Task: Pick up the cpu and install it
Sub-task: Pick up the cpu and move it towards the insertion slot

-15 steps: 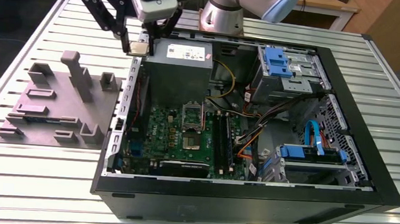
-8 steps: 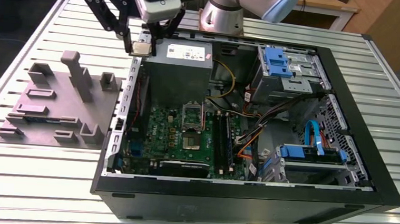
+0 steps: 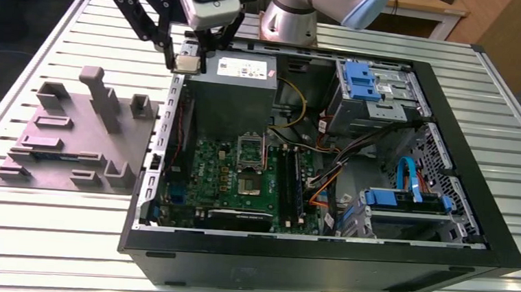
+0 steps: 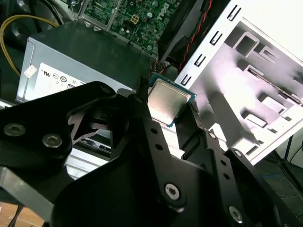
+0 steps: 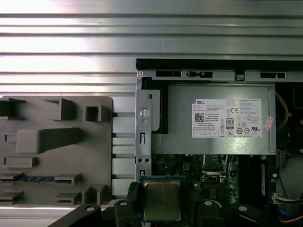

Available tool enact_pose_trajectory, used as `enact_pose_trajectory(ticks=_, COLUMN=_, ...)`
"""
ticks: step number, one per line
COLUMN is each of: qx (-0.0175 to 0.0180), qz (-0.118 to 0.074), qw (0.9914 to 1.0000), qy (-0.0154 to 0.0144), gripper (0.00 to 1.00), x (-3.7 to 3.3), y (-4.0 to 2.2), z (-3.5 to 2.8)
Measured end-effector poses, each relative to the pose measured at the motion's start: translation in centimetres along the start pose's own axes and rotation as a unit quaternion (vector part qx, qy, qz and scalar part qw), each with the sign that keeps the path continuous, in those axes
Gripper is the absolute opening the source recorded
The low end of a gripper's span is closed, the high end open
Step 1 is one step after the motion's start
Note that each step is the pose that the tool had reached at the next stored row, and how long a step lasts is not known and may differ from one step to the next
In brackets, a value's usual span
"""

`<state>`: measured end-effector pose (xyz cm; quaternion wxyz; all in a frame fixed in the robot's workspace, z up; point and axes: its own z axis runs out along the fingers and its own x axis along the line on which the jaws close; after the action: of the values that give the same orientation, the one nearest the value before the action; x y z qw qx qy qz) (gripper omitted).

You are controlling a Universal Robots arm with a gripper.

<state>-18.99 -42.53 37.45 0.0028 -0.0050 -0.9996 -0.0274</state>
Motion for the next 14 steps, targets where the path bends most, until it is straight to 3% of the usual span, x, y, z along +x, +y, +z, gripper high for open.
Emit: enact_pose_trajectory(ticks=14, qx=0.0, qz=0.0, qw=1.0, qy=0.0, gripper=0.47, x=-0.65, y=0.01, z=0.0)
